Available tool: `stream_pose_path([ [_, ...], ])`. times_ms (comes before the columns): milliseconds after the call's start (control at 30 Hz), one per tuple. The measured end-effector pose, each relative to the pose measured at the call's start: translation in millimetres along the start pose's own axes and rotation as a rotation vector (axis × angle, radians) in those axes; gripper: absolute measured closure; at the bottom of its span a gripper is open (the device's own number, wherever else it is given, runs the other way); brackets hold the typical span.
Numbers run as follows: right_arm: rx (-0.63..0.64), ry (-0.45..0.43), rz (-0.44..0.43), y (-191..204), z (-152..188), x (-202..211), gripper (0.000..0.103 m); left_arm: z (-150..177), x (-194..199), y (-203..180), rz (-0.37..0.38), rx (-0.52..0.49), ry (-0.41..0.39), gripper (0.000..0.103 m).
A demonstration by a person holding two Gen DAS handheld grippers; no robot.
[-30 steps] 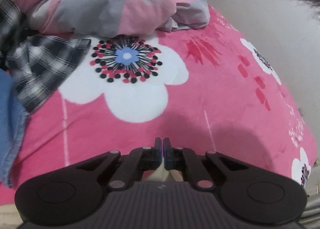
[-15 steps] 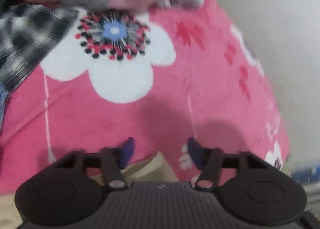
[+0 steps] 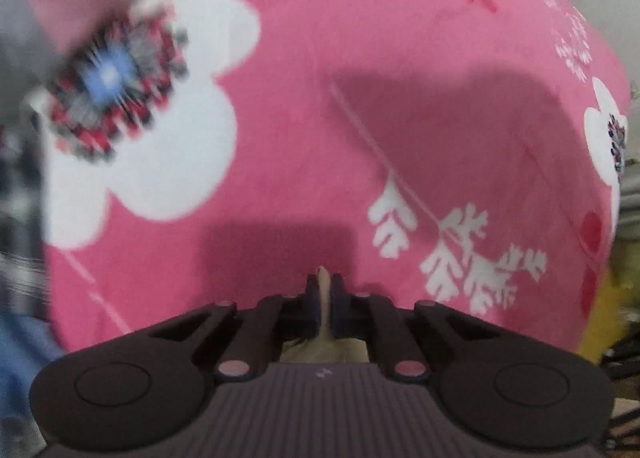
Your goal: Fold clothes
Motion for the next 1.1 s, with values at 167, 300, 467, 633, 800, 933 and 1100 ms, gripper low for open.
stream_pose_path([
  [167,-0.154,0.019,0.054,-13,20,0,0.102,4,34,23,-0.135,0.240,-0.191,0.100],
  [300,-0.274,0.058,0.098,-30,42,0,0.103,12,27,39,-0.157,0.362,-0.246,0.100],
  [467,-0.335,-0.085,0.003,-56,2,26,0.101,9,21,28,-0.135,0.287,-0.265,0.100],
  [633,-0.194,-0.146,-0.161,-64,-93,-21,0.098,9,24,31,-0.138,0.288,-0.289,0.100],
  [800,-0.153,0.022,-0.334,-59,-134,-106,0.080,12,29,38,-0.163,0.334,-0.335,0.100],
  [933,-0.196,-0.001,-0.344,-62,-107,-82,0.098,14,24,41,-0.133,0.369,-0.340,0.099],
  [1100,-0.226,0.104,-0.222,-74,-40,-47,0.103,11,16,37,-0.129,0.362,-0.343,0.100],
])
Point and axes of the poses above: each gripper's, at about its wrist camera, not at the fingertips, and x roughly against the way its jaws point, y to its left, z to its underside, the point moved 10 cm from there along -x, roughly the way its jaws point, and after that the axes turned 2 degrees about -z, right-handed, at the moved point
